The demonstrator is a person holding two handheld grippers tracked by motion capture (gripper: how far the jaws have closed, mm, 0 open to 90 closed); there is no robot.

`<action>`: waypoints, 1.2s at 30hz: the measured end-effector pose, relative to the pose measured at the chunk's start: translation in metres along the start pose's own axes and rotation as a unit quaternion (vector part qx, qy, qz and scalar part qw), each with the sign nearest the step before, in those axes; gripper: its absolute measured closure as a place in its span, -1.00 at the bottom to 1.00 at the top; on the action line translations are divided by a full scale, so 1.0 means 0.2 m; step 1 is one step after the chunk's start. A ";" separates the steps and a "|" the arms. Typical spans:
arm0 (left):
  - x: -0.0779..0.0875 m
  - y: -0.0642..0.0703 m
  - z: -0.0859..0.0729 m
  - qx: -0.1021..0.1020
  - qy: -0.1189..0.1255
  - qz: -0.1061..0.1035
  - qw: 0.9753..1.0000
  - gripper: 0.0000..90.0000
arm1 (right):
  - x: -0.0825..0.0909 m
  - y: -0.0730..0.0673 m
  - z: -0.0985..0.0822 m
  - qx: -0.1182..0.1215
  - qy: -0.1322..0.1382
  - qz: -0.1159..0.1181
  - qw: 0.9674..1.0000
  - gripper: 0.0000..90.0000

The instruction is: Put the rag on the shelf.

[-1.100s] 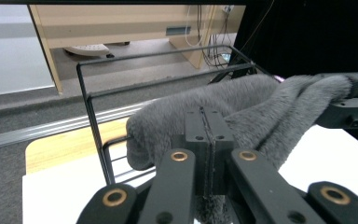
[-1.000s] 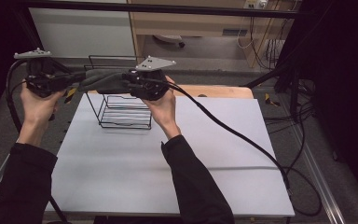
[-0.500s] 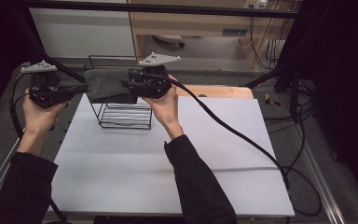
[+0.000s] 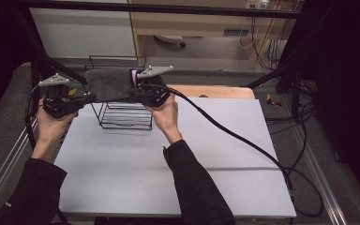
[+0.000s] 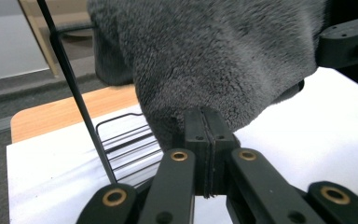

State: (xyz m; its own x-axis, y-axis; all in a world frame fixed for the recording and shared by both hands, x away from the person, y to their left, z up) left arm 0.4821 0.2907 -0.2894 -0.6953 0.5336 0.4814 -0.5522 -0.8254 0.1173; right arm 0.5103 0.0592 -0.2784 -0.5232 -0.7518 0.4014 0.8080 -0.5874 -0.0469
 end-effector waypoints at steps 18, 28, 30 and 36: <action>0.09 0.02 -0.08 0.008 0.010 -0.028 1.000 0.28 | 0.15 -0.04 0.00 0.005 0.024 0.030 0.999 -0.06; 0.08 0.08 -0.19 -0.013 -0.011 -0.023 1.000 -0.42 | 0.33 0.05 -0.11 -0.020 0.001 0.025 0.999 -0.65; 0.06 0.09 -0.21 -0.014 -0.014 -0.028 0.999 -0.53 | 0.37 0.08 -0.14 -0.023 -0.003 0.022 0.999 -0.76; 0.01 0.14 -0.28 -0.019 -0.018 -0.028 0.999 -0.76 | 0.51 0.16 -0.26 -0.027 -0.005 0.008 1.000 -0.89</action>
State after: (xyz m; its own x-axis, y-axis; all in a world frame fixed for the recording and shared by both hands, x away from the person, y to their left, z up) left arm 0.4393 0.2791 -0.3331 -0.6462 0.5706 0.5068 -0.6073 -0.7866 0.1113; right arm 0.4689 -0.0513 -0.2862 -0.5071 -0.7581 0.4100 0.8000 -0.5910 -0.1033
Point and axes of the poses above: each handheld gripper's, and its own axes: x roughly backward along the jaws, z roughly out of its top, y roughly to its right, the point moved 4 cm from there along -x, roughly forward along the jaws, and after that the axes turned 2 degrees about -z, right-handed, at the moved point
